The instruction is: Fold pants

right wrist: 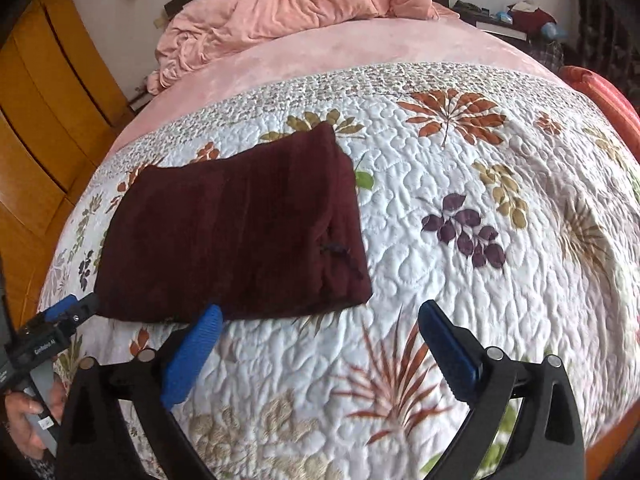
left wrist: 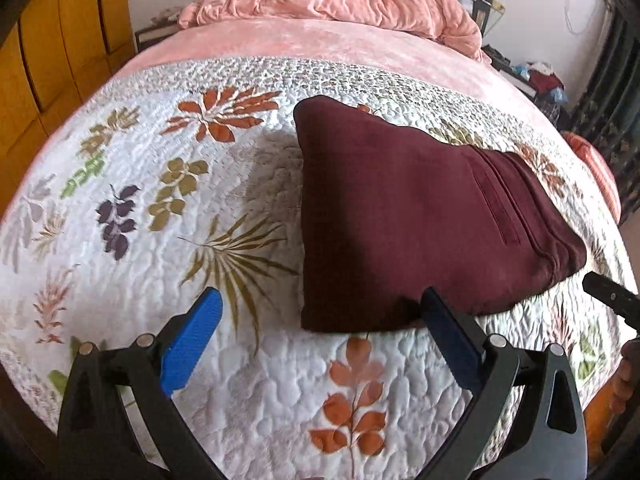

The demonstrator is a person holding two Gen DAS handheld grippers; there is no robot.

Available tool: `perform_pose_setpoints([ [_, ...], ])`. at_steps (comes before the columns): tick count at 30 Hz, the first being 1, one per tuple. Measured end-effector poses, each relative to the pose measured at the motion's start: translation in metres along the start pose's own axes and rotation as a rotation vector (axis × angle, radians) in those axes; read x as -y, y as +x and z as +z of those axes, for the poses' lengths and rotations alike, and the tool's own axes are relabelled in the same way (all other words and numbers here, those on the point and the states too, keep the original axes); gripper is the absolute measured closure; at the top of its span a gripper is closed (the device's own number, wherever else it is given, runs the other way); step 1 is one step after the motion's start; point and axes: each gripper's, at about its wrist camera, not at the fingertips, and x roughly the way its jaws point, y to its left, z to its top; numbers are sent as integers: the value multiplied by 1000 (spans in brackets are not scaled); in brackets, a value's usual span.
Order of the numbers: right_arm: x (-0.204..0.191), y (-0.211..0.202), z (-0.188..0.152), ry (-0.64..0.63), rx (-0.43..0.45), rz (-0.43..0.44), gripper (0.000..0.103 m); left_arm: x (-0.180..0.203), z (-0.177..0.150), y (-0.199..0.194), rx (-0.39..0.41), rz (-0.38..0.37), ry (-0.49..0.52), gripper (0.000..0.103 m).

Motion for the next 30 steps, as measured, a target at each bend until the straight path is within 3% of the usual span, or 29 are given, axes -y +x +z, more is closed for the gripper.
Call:
perform_pose_setpoints([
  [13,-31,-29,-12,-40,-25,-102,4,8,-17,-62,70,-9,18,4],
  [30,-59,-68,-19,-73,23,-90,4,23,-25,-129,197,11,67,4],
])
